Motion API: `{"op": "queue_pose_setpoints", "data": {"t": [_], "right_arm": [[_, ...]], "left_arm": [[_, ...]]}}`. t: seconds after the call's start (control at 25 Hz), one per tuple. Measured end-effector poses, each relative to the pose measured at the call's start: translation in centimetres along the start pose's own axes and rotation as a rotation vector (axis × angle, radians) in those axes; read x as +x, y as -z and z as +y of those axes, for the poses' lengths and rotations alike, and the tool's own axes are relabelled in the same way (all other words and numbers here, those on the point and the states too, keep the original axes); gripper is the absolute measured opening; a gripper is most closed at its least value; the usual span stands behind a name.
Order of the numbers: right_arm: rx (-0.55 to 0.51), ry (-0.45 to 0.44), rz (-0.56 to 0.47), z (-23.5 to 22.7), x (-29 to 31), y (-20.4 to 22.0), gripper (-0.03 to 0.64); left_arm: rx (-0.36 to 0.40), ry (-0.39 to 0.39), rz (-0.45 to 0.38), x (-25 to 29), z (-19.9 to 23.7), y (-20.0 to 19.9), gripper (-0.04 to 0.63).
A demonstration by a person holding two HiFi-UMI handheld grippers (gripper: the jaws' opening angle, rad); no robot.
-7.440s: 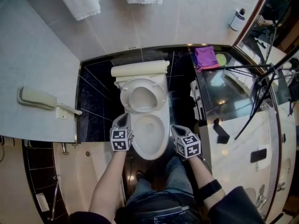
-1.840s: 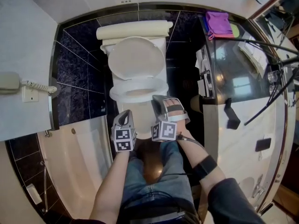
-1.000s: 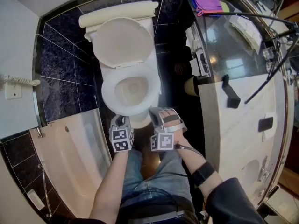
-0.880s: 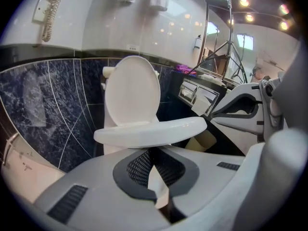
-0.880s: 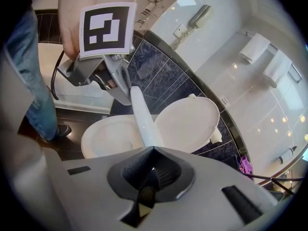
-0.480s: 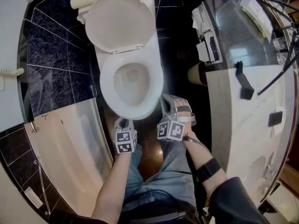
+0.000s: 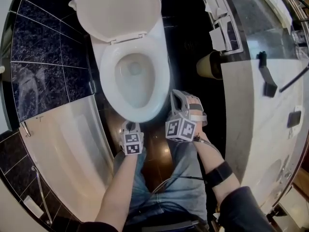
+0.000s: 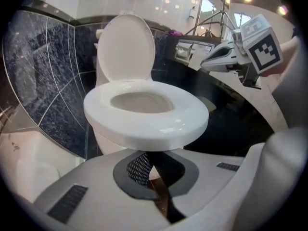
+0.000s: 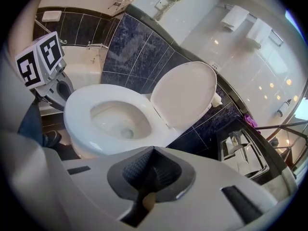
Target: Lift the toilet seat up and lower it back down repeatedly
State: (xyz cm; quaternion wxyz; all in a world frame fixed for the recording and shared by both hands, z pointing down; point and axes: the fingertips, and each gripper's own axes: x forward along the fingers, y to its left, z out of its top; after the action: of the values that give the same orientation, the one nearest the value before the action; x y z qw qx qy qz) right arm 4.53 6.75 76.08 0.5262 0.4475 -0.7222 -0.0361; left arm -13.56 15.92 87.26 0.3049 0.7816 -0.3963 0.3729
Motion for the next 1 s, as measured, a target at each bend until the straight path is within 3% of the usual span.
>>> {"op": "queue_pose_setpoints", "data": {"t": [0.24, 0.72, 1.0], "right_arm": [[0.022, 0.008, 0.006, 0.5, 0.7, 0.8, 0.017], [0.044, 0.005, 0.003, 1.3, 1.2, -0.4, 0.017], [0.058, 0.009, 0.001, 0.2, 0.4, -1.4, 0.017]], "left_arm": [[0.024, 0.017, 0.053, 1.8, 0.1, 2.1, 0.000], [-0.004, 0.050, 0.200, 2.2, 0.3, 5.2, 0.000], [0.030, 0.045, 0.133, 0.0, 0.7, 2.2, 0.000]]}}
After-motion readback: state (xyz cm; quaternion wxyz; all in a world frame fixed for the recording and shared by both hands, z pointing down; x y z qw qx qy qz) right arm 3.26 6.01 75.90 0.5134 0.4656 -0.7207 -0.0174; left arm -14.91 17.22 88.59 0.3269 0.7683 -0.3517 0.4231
